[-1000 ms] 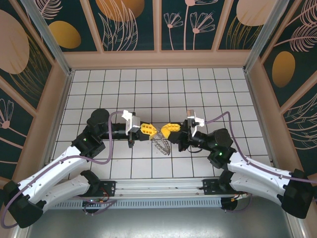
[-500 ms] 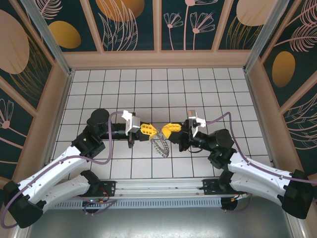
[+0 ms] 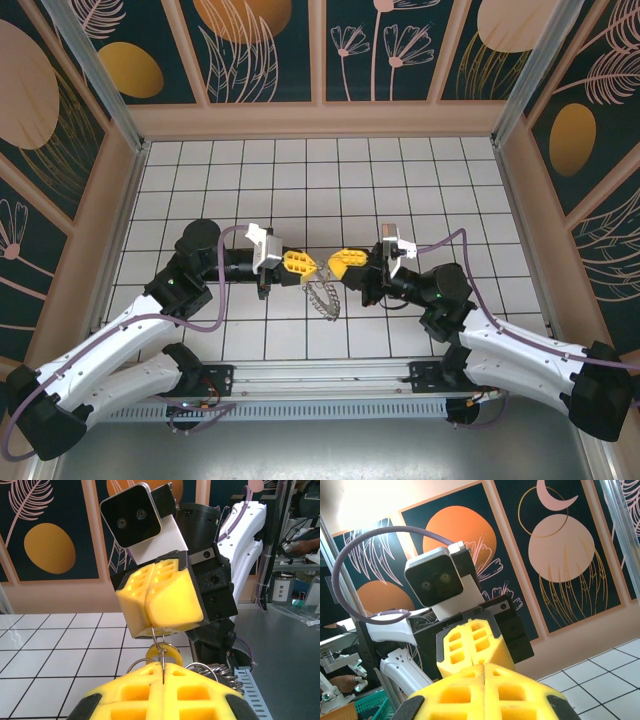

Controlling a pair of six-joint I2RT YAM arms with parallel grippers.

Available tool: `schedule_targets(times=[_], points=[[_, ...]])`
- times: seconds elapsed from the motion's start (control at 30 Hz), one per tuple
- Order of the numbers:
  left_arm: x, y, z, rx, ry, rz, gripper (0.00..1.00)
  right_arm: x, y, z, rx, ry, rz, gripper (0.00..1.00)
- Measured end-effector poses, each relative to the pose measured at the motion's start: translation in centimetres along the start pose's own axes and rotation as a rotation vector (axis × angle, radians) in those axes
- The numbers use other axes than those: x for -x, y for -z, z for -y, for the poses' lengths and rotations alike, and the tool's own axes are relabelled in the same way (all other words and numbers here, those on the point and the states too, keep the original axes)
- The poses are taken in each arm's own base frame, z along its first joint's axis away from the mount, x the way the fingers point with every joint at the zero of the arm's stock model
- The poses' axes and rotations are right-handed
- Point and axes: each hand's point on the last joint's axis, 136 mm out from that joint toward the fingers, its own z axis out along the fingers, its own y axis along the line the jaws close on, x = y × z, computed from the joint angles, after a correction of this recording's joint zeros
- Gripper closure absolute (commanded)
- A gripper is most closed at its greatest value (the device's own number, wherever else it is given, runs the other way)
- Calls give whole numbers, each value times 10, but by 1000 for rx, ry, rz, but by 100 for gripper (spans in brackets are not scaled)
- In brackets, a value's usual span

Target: Put the keys on the keyring

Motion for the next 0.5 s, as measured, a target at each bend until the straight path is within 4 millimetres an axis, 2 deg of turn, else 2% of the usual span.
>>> schedule_targets(times=[0.5], points=[[1,1,4,-19,-2,2,100,-2,-3,-4,37,8,0,100]])
